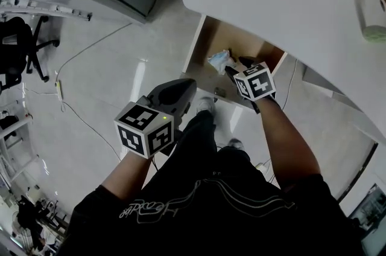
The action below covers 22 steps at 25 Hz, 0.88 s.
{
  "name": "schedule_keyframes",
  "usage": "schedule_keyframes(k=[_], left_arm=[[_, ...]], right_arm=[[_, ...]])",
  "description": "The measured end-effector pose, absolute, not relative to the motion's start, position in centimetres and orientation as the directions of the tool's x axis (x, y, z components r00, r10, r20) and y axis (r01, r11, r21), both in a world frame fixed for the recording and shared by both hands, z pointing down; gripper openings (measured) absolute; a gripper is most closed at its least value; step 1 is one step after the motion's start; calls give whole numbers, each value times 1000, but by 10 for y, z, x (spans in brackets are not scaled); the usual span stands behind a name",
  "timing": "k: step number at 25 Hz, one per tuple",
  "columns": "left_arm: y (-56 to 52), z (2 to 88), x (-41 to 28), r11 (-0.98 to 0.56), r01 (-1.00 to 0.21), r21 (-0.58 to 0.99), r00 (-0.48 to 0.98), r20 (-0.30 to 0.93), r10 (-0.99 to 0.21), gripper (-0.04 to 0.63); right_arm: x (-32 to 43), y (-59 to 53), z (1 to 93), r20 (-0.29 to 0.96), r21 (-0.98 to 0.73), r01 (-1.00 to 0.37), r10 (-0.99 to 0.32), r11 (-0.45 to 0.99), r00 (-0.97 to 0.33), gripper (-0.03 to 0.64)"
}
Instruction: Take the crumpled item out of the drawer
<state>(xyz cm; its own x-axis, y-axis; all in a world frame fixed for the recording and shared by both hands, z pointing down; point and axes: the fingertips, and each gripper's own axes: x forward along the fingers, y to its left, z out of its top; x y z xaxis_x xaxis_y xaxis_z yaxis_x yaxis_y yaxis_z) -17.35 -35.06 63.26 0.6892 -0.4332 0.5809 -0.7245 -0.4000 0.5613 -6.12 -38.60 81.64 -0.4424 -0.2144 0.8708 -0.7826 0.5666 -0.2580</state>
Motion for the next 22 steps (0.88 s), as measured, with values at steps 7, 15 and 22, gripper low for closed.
schedule_keyframes(k=[7, 15, 22], left_arm=[[-356, 672, -189, -320, -735, 598, 676, 606, -420, 21], [-366, 695, -193, -281, -742, 608, 666, 621, -414, 21], [-365, 705, -197, -261, -752, 605, 653, 634, -414, 21]], right_arm=[[-68, -398, 876, 922, -216, -783, -142, 583, -360, 221], [-59, -396, 905, 941, -224, -762, -69, 608, -332, 184], [-60, -393, 908, 939, -255, -767, -39, 589, -342, 124]])
